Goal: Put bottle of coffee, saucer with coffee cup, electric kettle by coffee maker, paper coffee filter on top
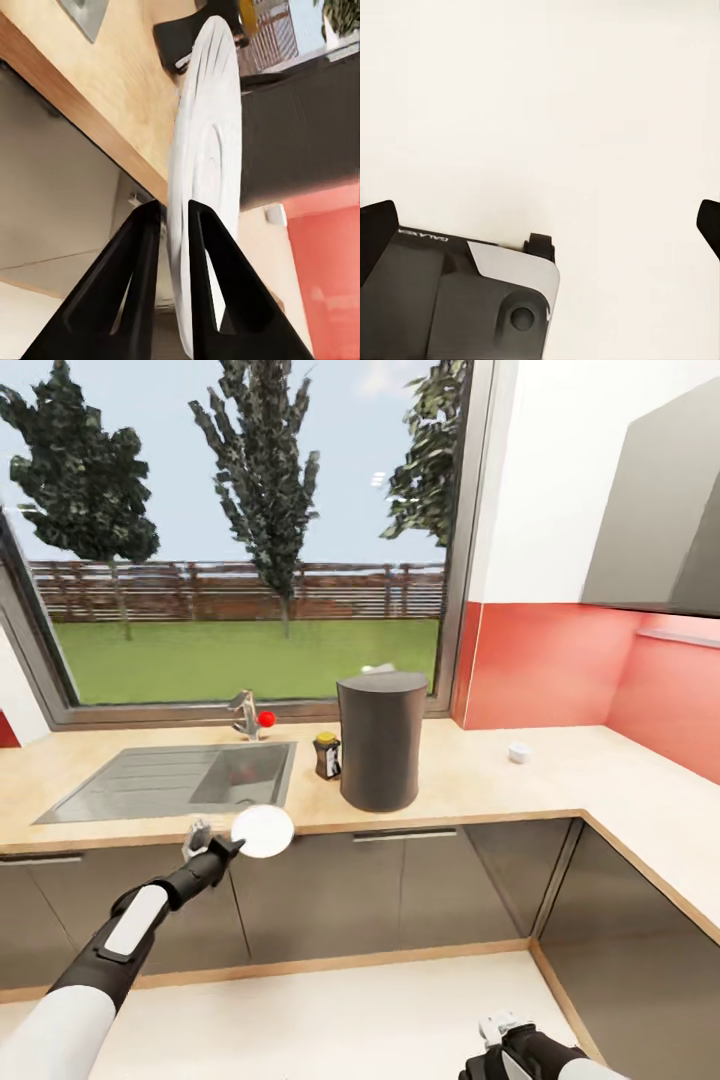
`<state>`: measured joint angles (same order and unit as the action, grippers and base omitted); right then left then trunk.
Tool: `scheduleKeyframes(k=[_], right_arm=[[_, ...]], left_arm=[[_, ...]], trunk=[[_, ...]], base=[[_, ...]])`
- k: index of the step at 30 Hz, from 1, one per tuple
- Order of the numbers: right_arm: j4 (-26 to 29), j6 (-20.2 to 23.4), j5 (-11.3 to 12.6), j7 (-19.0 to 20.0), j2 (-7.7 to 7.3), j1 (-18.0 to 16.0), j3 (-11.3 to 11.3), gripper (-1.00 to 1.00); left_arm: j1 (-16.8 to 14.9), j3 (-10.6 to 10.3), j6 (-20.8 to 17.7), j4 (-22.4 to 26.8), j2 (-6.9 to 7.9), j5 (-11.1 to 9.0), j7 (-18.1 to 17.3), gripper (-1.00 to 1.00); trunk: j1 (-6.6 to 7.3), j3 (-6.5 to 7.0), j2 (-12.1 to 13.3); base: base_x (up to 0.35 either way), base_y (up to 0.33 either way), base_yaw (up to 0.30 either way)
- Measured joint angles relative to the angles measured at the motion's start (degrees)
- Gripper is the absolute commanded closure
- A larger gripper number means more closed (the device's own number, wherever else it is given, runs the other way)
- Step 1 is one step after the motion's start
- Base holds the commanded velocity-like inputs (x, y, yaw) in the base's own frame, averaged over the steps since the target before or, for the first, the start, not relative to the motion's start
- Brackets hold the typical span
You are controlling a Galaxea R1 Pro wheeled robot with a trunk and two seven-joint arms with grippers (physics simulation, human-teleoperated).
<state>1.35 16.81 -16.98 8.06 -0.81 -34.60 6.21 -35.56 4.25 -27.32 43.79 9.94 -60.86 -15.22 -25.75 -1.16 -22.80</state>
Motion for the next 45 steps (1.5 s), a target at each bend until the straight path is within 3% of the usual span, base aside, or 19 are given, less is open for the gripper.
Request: scheduleKeyframes(k=[2,6,45], right_arm=[[-0.01,-0.03,0.01,0.01,-0.04,0.56,0.01,-1.0],[0.0,-0.1,0.09,0.02,0.03,1.89,0.01,-1.0],[0.01,-0.1,-0.08,0.18,-0.41,3.42,0.08,-1.0]], left_arm=[[-0.77,-0.02,-0.55,0.27,-0.12,-1.77,3.84,1.0],[-0.64,-0.07,-0.74,0.33,-0.32,-2.69,6.33,1.0],[-0.32,-0.48,-0.28,-0.45,-0.71,-2.05,6.63,1.0]], trunk=[[0.0,-0.01,0.0],[0.02,-0.01,-0.01],[0.01,-0.01,0.0]], base=[[0.0,0.0,0.022],[0.081,-0.02,0.004],[0.23,-0.067,0.0]])
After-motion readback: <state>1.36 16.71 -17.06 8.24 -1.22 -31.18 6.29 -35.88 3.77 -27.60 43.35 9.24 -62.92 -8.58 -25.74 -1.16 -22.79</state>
